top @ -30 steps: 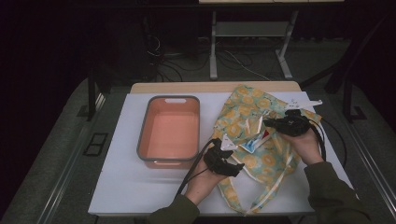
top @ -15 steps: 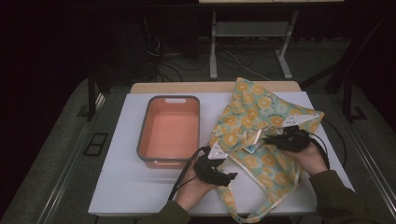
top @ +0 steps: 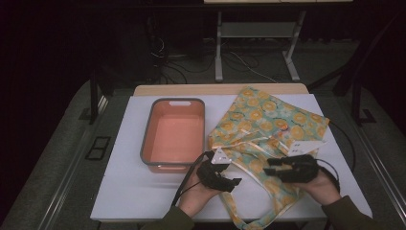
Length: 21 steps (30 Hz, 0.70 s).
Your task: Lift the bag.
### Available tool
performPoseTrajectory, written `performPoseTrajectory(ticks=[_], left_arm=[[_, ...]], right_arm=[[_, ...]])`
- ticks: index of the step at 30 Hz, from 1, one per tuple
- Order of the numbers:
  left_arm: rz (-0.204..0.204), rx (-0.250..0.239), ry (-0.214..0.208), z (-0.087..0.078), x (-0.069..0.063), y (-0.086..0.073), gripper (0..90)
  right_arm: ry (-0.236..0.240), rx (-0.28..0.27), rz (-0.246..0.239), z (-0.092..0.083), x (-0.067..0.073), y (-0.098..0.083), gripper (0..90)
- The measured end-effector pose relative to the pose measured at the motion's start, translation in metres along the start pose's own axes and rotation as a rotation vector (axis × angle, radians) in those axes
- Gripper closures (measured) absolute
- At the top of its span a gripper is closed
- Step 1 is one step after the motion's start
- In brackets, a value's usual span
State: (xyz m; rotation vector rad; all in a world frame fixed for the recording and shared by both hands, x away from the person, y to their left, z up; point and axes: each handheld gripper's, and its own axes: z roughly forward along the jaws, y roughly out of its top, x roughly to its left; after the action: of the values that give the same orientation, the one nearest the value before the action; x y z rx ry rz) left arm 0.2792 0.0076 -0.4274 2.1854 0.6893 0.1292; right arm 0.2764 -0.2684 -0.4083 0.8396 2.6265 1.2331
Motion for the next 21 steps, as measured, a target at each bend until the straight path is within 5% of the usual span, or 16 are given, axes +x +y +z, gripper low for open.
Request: performPoseTrajectory(ticks=[6, 8, 10, 12, 21], left_arm=[[-0.001, 0.001, 0.001, 0.001, 0.000, 0.000, 31.8], [0.000, 0.003, -0.001, 0.002, 0.000, 0.000, 31.8], [0.000, 0.003, 0.003, 0.002, 0.001, 0.000, 31.8], [-0.002, -0.001, 0.005, 0.002, 0.001, 0.000, 31.8], [0.013, -0.026, 0.027, 0.010, -0.001, 0.016, 29.6]], right_arm=[[-0.009, 0.139, -0.012, 0.035, 0.004, -0.010, 55.5], [-0.011, 0.164, -0.018, 0.039, 0.003, -0.012, 62.6], [-0.018, 0.164, -0.026, 0.038, 0.002, -0.013, 80.3], [-0.039, 0.172, -0.038, 0.036, -0.001, -0.013, 88.8], [-0.087, 0.092, -0.009, 0.001, -0.022, -0.010, 89.8]])
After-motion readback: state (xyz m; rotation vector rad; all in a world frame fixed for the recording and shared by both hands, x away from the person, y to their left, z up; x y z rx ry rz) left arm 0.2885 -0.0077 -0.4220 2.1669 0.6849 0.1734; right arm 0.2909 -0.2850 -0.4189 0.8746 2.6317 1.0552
